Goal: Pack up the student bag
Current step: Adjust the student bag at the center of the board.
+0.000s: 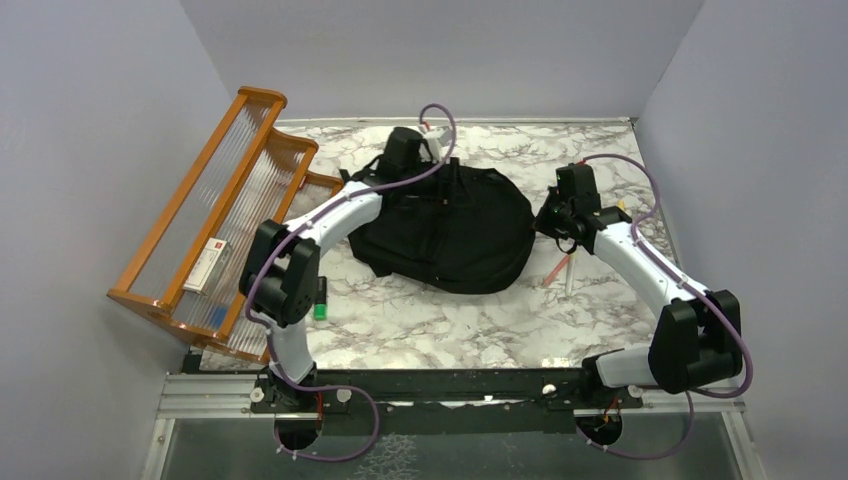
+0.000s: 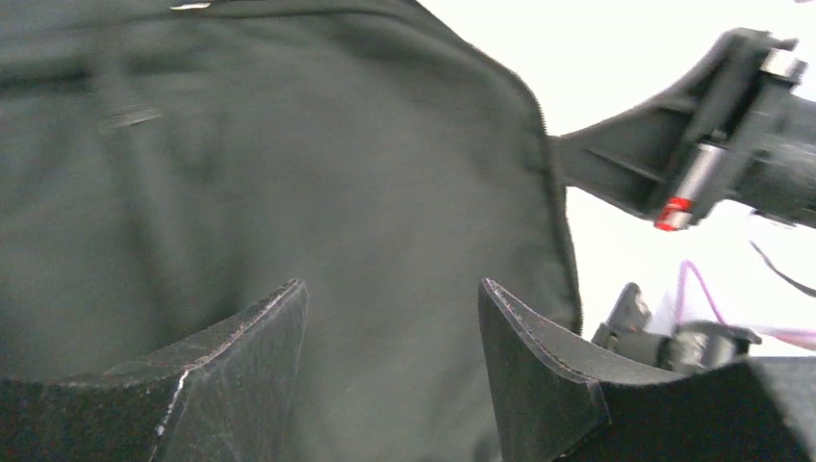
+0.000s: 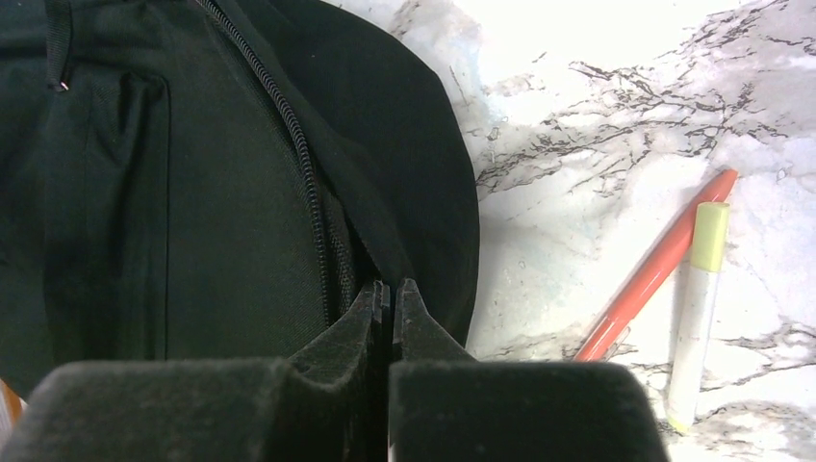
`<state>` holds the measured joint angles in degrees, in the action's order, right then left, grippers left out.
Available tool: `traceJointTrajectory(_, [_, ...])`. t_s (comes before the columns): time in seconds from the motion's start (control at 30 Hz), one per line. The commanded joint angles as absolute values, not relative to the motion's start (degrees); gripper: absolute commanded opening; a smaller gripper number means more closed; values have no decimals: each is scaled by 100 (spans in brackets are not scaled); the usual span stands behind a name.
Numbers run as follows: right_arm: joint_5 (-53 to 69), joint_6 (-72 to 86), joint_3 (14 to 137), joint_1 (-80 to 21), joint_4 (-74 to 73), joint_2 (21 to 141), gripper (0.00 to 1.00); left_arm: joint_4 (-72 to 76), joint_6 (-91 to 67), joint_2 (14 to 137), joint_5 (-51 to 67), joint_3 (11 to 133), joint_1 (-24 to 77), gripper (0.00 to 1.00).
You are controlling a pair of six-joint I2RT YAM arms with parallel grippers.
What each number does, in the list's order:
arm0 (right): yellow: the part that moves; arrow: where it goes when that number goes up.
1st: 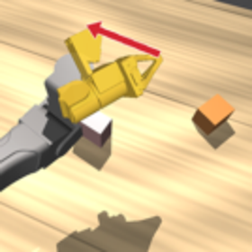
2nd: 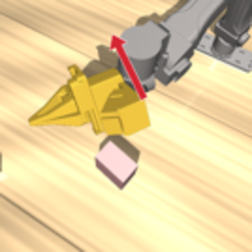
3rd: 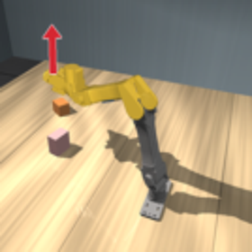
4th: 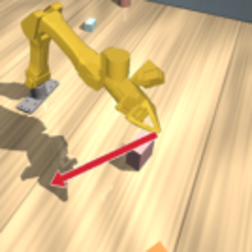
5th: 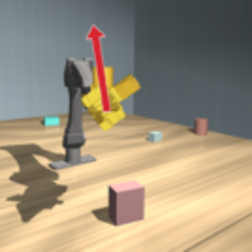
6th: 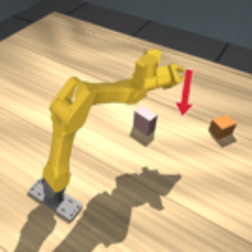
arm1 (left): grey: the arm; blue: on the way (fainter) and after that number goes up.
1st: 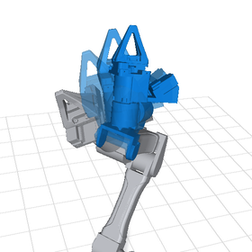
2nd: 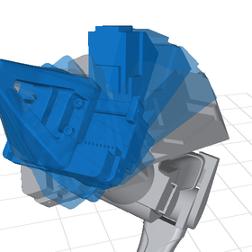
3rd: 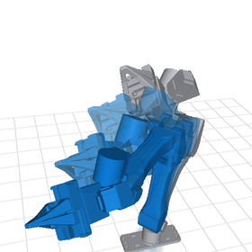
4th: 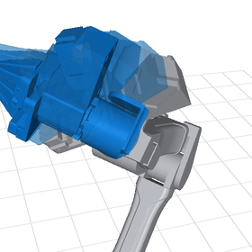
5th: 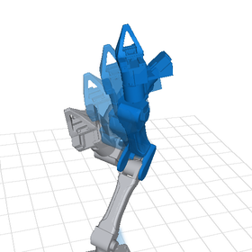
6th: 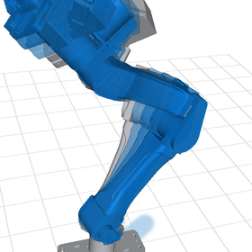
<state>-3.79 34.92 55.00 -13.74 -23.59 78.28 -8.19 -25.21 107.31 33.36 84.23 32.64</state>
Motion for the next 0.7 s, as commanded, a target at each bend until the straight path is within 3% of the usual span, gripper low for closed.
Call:
traceJointTrajectory(0.0, [-539,3270,5526,-1327,-2259,7577,7,-1088,-2349,9912,2084,7836,2800,66])
traceJointTrajectory(0.1, [-644,3110,5631,-1327,-2279,7463,20,-1165,-2439,9494,1304,7352,2634,66])
traceJointTrajectory(0.33, [-308,2674,5776,-1327,-2148,7252,29,-1198,-2615,8931,311,6719,2541,67])
traceJointTrajectory(0.47, [1335,1846,5922,-1327,-1795,7252,37,-1382,-2639,8726,75,6595,2540,67])
traceJointTrajectory(0.67, [2984,1535,6277,-1495,-1538,7457,38,-1477,-2715,8269,42,6133,2540,67])
